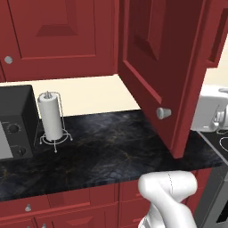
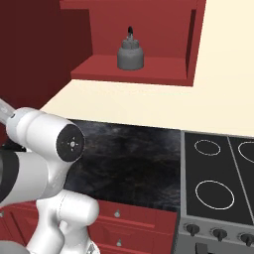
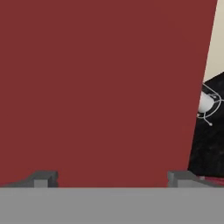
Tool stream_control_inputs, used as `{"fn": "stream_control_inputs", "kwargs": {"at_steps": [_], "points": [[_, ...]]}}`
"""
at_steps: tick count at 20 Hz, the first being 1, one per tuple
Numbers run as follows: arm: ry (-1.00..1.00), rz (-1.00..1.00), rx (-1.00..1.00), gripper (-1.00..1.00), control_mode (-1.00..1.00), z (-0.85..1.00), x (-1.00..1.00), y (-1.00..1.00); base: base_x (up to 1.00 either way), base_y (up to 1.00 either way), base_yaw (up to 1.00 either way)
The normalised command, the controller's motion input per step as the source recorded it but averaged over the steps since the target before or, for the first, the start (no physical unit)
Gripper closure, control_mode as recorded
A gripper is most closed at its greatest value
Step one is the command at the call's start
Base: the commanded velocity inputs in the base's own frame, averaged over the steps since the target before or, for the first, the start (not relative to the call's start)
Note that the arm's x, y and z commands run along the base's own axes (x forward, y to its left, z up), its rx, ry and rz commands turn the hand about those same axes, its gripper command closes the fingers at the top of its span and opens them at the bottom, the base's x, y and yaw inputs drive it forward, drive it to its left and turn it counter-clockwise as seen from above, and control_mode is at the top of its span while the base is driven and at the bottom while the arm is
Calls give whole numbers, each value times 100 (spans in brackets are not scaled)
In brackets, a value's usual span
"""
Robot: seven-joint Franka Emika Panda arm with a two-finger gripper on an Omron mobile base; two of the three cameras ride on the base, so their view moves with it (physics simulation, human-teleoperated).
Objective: Open the cabinet, pick the kettle from the cabinet, and place it in the sink.
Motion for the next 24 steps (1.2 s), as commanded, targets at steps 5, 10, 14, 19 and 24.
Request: {"fn": "stream_control_inputs", "kwargs": {"at_steps": [5, 10, 14, 19, 24], "points": [[1, 0, 0, -100, -100, -6, 0, 42, 0, 0, 0], [3, 0, 0, -100, -100, -6, 0, 43, 0, 0, 0], [2, 0, 0, -100, -100, -5, 0, 43, 0, 0, 0], [5, 0, 0, -100, -100, -7, 0, 29, 0, 0, 0], [4, 0, -6, -100, -100, -8, 11, -21, 0, 0, 0]]}}
